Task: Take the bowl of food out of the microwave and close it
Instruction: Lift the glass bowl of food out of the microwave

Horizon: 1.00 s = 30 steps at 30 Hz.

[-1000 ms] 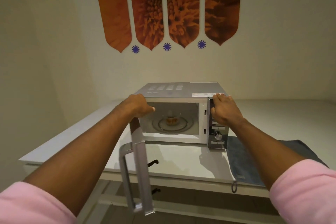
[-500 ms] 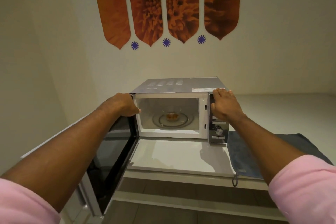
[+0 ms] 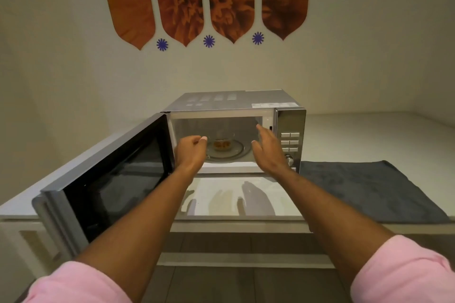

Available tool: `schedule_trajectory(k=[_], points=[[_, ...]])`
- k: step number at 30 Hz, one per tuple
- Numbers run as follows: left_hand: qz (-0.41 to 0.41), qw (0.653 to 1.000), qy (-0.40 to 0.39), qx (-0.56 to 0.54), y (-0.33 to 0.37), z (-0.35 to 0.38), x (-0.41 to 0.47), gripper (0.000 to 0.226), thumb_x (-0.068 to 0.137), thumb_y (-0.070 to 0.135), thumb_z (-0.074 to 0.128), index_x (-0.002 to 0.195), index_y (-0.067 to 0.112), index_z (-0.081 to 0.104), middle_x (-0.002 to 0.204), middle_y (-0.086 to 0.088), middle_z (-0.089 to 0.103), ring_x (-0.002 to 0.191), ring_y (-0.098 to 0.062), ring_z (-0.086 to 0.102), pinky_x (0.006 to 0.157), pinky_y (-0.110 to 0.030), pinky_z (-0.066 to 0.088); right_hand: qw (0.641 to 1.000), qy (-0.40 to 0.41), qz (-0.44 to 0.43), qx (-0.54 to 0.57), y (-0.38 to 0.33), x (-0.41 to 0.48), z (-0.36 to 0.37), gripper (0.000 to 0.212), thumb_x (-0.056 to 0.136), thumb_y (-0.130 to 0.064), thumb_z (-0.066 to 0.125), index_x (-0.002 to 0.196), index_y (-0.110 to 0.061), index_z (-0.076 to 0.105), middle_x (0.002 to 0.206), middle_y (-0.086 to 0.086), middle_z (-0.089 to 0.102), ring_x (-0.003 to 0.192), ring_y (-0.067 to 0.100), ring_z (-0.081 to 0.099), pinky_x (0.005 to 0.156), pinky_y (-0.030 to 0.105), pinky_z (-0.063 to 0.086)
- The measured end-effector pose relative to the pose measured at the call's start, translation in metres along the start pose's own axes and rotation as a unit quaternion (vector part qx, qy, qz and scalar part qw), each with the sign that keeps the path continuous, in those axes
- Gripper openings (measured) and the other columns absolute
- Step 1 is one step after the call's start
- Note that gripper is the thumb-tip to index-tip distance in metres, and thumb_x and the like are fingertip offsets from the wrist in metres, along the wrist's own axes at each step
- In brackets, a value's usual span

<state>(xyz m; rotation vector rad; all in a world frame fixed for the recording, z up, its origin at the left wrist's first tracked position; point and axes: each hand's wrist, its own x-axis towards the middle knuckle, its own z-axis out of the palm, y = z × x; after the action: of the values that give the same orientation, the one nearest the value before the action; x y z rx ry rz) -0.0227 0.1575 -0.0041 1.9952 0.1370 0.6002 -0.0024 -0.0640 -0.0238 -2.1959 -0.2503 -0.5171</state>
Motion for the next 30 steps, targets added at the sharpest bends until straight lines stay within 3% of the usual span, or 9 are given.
schedule_trajectory(k=[4, 9, 13, 15, 17, 19, 22, 26, 30], points=[[-0.092, 0.989, -0.016, -0.115, -0.031, 0.030, 0.017, 0.017, 0.104, 0.033, 0.059, 0.107, 0.026, 0.074, 0.092, 0.017, 0.060, 0.101, -0.017, 0.058, 0.088, -0.032, 0.041, 0.995, -0.055, 0.062, 0.060, 0.009, 0.020, 0.029, 0.058, 0.109, -0.024, 0.041, 0.164, -0.017, 0.024, 0.171, 0.008, 0.026, 0.157, 0.029, 0.026, 0.124, 0.046, 0.026], [-0.138, 0.975, -0.017, -0.176, -0.058, 0.058, 0.045, 0.048, 0.108, 0.035, 0.052, 0.151, 0.016, 0.054, 0.140, 0.002, 0.059, 0.138, -0.025, 0.051, 0.101, -0.032, 0.034, 0.981, -0.072, 0.122, 0.134, 0.027, 0.057, 0.060, 0.058, 0.111, -0.027, 0.039, 0.165, -0.019, 0.020, 0.172, 0.007, 0.023, 0.157, 0.030, 0.025, 0.125, 0.047, 0.027], [-0.158, 0.968, -0.014, -0.194, -0.077, 0.086, 0.075, 0.020, 0.107, 0.037, 0.051, 0.109, 0.028, 0.069, 0.104, 0.014, 0.061, 0.095, -0.010, 0.057, 0.097, -0.037, 0.040, 0.969, -0.105, 0.168, 0.149, 0.044, 0.085, 0.083, 0.056, 0.110, -0.033, 0.038, 0.163, -0.017, 0.026, 0.170, 0.008, 0.027, 0.153, 0.033, 0.032, 0.123, 0.054, 0.031], [-0.171, 0.967, -0.014, -0.188, -0.084, 0.101, 0.090, 0.026, 0.106, 0.042, 0.050, 0.108, 0.023, 0.068, 0.095, 0.010, 0.062, 0.083, -0.010, 0.053, 0.096, -0.042, 0.048, 0.963, -0.107, 0.190, 0.159, 0.056, 0.102, 0.095, 0.035, 0.109, -0.034, 0.039, 0.135, -0.014, 0.053, 0.150, 0.013, 0.049, 0.126, 0.029, 0.056, 0.108, 0.049, 0.045], [-0.187, 0.965, -0.016, -0.180, -0.089, 0.109, 0.104, 0.037, 0.105, 0.043, 0.050, 0.122, 0.015, 0.067, 0.100, 0.000, 0.067, 0.085, -0.017, 0.057, 0.092, -0.042, 0.050, 0.959, -0.110, 0.205, 0.160, 0.063, 0.115, 0.103, 0.023, 0.107, -0.032, 0.038, 0.095, -0.021, 0.054, 0.121, 0.015, 0.059, 0.090, 0.017, 0.056, 0.087, 0.040, 0.047], [-0.205, 0.961, -0.013, -0.183, -0.093, 0.118, 0.119, 0.037, 0.105, 0.039, 0.050, 0.127, 0.013, 0.063, 0.104, -0.005, 0.068, 0.090, -0.022, 0.061, 0.086, -0.041, 0.052, 0.956, -0.109, 0.220, 0.163, 0.066, 0.130, 0.110, 0.029, 0.105, -0.031, 0.038, 0.107, -0.016, 0.062, 0.124, 0.018, 0.060, 0.094, 0.020, 0.058, 0.085, 0.038, 0.045], [-0.245, 0.950, -0.003, -0.195, -0.093, 0.125, 0.136, 0.029, 0.104, 0.031, 0.046, 0.125, 0.014, 0.059, 0.096, -0.006, 0.063, 0.081, -0.022, 0.057, 0.069, -0.040, 0.048, 0.952, -0.095, 0.248, 0.156, 0.066, 0.153, 0.117, 0.049, 0.107, -0.035, 0.040, 0.151, -0.017, 0.047, 0.152, 0.013, 0.052, 0.131, 0.032, 0.055, 0.107, 0.042, 0.044], [-0.249, 0.942, -0.001, -0.227, -0.094, 0.136, 0.157, 0.045, 0.103, 0.045, 0.051, 0.136, 0.017, 0.065, 0.122, -0.011, 0.073, 0.114, -0.030, 0.066, 0.109, -0.048, 0.052, 0.958, -0.110, 0.206, 0.169, 0.067, 0.169, 0.125, 0.045, 0.108, -0.039, 0.035, 0.146, -0.018, 0.050, 0.147, 0.009, 0.055, 0.112, 0.024, 0.055, 0.093, 0.034, 0.040], [-0.238, 0.943, -0.023, -0.232, -0.096, 0.145, 0.165, 0.060, 0.104, 0.057, 0.047, 0.144, 0.014, 0.060, 0.138, -0.020, 0.068, 0.130, -0.039, 0.061, 0.117, -0.050, 0.046, 0.948, -0.111, 0.209, 0.213, 0.074, 0.180, 0.133, 0.036, 0.109, -0.038, 0.037, 0.133, -0.018, 0.057, 0.136, 0.008, 0.059, 0.104, 0.020, 0.048, 0.092, 0.033, 0.035]])
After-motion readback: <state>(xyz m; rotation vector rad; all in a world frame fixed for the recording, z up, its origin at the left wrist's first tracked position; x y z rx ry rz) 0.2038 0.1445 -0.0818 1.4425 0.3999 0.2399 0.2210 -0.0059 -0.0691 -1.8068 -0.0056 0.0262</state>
